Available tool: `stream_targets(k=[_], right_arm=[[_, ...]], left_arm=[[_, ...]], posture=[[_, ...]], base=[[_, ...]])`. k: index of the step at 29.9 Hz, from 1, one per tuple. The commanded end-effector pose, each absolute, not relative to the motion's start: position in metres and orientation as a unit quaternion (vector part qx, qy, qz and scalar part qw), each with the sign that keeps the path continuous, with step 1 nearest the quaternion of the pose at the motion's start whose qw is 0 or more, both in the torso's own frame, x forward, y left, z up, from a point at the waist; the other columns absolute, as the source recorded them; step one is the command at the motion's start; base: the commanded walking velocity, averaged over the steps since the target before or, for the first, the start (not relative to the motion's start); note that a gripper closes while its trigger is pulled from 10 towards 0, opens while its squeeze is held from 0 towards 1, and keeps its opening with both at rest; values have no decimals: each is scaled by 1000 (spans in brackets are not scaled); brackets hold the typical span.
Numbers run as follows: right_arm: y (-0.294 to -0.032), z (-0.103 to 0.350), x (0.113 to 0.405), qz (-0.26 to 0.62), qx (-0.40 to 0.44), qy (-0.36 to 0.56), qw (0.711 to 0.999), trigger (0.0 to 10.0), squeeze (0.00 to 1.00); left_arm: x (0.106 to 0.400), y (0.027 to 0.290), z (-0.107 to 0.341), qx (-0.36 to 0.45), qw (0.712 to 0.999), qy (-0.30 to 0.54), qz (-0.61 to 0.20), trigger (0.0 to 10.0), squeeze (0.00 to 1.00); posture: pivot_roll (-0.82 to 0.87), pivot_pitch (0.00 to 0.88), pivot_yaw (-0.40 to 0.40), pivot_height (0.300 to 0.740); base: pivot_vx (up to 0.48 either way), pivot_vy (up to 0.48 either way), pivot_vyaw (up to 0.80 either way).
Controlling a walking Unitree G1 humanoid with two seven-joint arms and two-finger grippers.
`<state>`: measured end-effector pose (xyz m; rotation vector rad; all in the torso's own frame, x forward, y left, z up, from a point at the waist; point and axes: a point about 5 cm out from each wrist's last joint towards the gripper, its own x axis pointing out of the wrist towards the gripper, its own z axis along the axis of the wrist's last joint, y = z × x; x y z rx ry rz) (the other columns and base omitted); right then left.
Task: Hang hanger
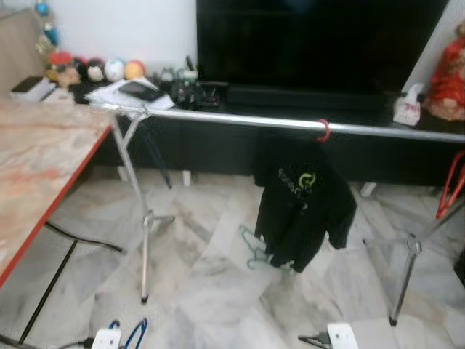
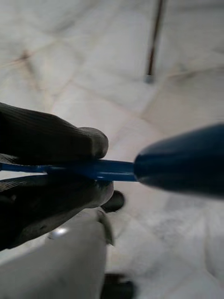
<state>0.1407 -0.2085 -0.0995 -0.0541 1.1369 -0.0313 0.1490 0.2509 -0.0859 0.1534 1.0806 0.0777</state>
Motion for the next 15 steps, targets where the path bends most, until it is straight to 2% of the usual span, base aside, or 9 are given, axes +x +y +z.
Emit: stream_targets(k=[1, 13, 15], right_arm=[[-211, -100, 139, -21, -27, 540, 841, 10000, 0], [-194, -100, 145, -13, -14, 534, 845, 10000, 0], [-191, -100, 147, -12, -13, 533, 846, 10000, 0]], left_arm=[[146, 246, -89, 71, 851, 519, 31, 10000, 0], [156, 264, -79, 89, 854, 512, 36, 10000, 0], [159, 270, -76, 98, 853, 510, 39, 10000, 0]], posture=[[-23, 0, -42, 740], [-15, 0, 4, 740], [-14, 0, 6, 740]], base=[[356, 0, 0], [357, 0, 0], [139, 0, 0]])
